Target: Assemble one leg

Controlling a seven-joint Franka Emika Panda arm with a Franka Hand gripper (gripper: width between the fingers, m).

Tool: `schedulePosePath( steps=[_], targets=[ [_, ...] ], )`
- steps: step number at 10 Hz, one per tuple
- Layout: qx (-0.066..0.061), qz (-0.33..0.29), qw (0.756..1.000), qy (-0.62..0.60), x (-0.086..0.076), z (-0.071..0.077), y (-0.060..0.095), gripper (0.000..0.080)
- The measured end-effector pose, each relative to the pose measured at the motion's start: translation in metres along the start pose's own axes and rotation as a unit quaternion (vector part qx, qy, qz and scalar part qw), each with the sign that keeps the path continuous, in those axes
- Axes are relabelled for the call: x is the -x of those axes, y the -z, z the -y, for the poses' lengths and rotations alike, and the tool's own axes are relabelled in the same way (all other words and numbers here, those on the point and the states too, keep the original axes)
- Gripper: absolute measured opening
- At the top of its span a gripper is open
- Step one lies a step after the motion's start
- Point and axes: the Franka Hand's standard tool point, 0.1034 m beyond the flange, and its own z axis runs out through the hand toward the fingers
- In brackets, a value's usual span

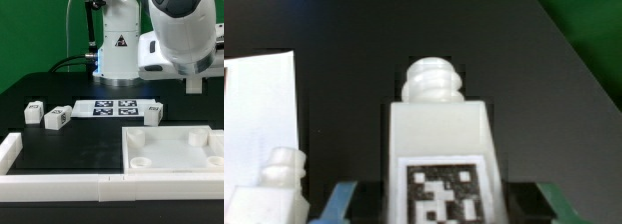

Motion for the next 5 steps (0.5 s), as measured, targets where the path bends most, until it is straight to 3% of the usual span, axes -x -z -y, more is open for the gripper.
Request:
schedulePosePath(
  steps=[1,3,4,5],
  targets=[
    [0.0,0.001,1.0,0.0,-0.001,0.0,-0.001,0.029],
    [-0.005,-0.123,0.992,0.007,-0.016,0.004,0.007,0.029],
    [-0.003,-0.172,0.985,0.017,-0.024,0.0,0.004,0.029],
    [-0.002,-0.198,0.98,0.024,-0.026,-0.001,0.012,0.029]
  ],
)
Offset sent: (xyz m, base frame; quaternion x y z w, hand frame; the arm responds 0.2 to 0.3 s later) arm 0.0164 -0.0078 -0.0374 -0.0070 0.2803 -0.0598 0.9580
